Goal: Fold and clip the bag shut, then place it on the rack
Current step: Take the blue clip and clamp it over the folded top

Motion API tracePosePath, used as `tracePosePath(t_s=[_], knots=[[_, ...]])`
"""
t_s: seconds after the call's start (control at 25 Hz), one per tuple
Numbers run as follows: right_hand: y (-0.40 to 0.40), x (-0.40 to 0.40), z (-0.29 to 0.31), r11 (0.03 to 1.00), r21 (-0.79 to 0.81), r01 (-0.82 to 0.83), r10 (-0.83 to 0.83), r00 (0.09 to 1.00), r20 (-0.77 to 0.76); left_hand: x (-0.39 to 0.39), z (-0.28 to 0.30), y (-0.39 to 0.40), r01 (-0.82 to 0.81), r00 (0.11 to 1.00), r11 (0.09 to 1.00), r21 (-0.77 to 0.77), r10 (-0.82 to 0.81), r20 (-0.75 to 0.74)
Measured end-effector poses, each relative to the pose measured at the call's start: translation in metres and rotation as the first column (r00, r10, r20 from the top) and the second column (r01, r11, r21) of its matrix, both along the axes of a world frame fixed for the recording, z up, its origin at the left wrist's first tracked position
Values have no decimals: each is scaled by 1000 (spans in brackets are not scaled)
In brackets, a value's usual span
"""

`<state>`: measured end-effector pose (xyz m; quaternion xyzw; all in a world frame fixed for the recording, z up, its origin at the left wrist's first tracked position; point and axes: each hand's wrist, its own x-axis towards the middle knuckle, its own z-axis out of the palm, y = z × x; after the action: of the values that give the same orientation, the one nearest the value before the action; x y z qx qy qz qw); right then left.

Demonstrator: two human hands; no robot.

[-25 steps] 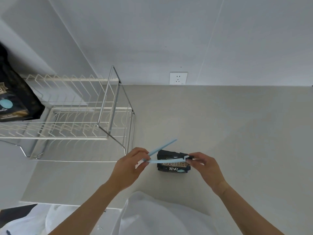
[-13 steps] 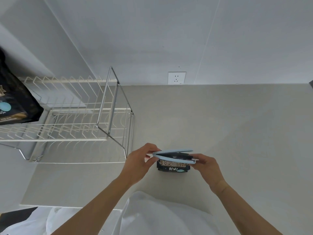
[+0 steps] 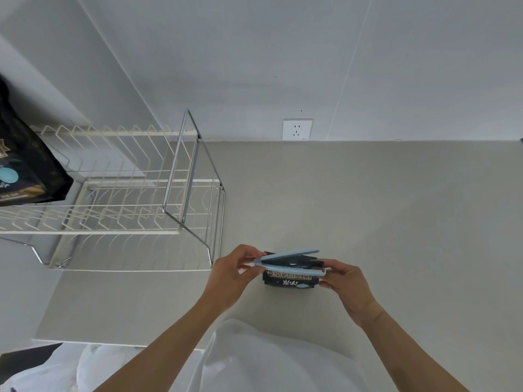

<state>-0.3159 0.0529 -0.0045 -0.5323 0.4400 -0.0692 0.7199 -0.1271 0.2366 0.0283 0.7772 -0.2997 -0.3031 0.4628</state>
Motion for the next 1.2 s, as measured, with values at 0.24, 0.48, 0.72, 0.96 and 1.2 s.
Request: tracePosePath(t_s=[0.24, 0.48, 0.72, 0.96, 1.2], knots=[[1, -2, -6, 1000, -6, 15, -15, 999, -47, -5, -3, -6, 6, 1000, 1000, -9, -6, -17], [0, -1, -5, 1000, 4, -3, 3, 999, -39, -10, -2, -11, -2, 1000, 1000, -5, 2, -21], [0, -2, -5, 1000, -6, 23, -24, 999, -30, -16, 8, -25, 78, 965, 981, 176, -119, 234], [1, 4, 4, 999, -16, 43, -43, 999, 11, -24, 14, -61, 352, 579, 877, 326, -478, 661], [4, -1, 11, 999, 21, 29, -29, 1000, 0, -42, 12, -85, 400, 617, 868, 295, -493, 614]])
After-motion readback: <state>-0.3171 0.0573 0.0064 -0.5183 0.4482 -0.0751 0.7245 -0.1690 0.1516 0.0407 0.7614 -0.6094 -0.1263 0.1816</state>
